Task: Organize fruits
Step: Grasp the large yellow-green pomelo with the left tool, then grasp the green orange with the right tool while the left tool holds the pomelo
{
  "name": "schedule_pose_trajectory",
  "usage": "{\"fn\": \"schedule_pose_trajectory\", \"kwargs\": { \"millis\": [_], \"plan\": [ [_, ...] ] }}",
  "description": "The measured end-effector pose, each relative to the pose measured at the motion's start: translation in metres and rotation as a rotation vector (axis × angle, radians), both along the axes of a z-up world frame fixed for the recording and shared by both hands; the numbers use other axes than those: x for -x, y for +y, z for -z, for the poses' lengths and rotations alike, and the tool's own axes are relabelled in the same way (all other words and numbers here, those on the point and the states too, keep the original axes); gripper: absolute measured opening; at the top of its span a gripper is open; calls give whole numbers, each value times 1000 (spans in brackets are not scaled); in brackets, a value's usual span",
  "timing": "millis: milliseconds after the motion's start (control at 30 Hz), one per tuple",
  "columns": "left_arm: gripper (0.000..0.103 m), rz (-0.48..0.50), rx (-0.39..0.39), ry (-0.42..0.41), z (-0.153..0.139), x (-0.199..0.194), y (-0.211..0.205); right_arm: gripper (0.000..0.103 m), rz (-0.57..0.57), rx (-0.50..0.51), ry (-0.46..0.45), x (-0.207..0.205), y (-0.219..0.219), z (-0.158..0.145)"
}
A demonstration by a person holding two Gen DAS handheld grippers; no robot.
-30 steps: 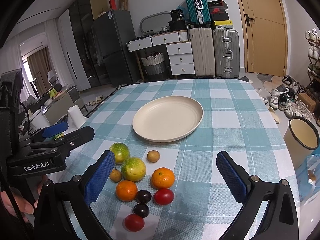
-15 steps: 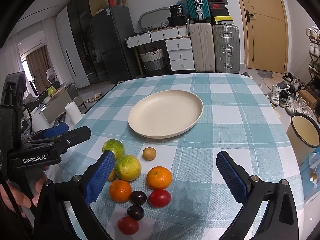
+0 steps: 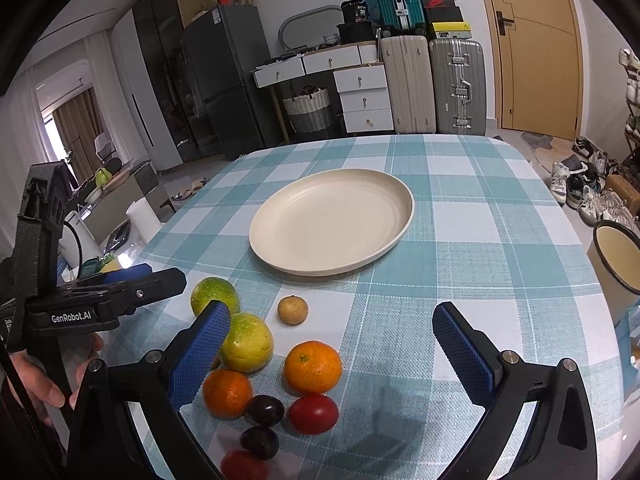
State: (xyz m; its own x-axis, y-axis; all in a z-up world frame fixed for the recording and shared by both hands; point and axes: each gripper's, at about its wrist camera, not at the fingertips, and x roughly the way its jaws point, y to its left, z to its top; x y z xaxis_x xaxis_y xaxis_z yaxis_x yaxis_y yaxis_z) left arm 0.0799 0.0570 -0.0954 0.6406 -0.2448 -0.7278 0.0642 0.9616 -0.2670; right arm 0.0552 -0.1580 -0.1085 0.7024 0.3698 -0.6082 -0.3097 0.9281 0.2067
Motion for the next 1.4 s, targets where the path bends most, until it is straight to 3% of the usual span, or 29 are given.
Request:
{"fn": "schedule_pose_trajectory", "kwargs": {
  "millis": [333,600,800,1400],
  "plan": [
    [82,50,82,86,24,-22,-1,103,-10,-8,11,-11,0,4],
    [50,106,172,146,40,-34,-2,103,-28,-11,14,-19,4,6],
    [49,106,266,161,51,-44,6,103,-46,-18,7,-22,7,3],
    [49,105,327,155,52,-40,20,103,-79,-1,26,-18,19,1]
  ]
}}
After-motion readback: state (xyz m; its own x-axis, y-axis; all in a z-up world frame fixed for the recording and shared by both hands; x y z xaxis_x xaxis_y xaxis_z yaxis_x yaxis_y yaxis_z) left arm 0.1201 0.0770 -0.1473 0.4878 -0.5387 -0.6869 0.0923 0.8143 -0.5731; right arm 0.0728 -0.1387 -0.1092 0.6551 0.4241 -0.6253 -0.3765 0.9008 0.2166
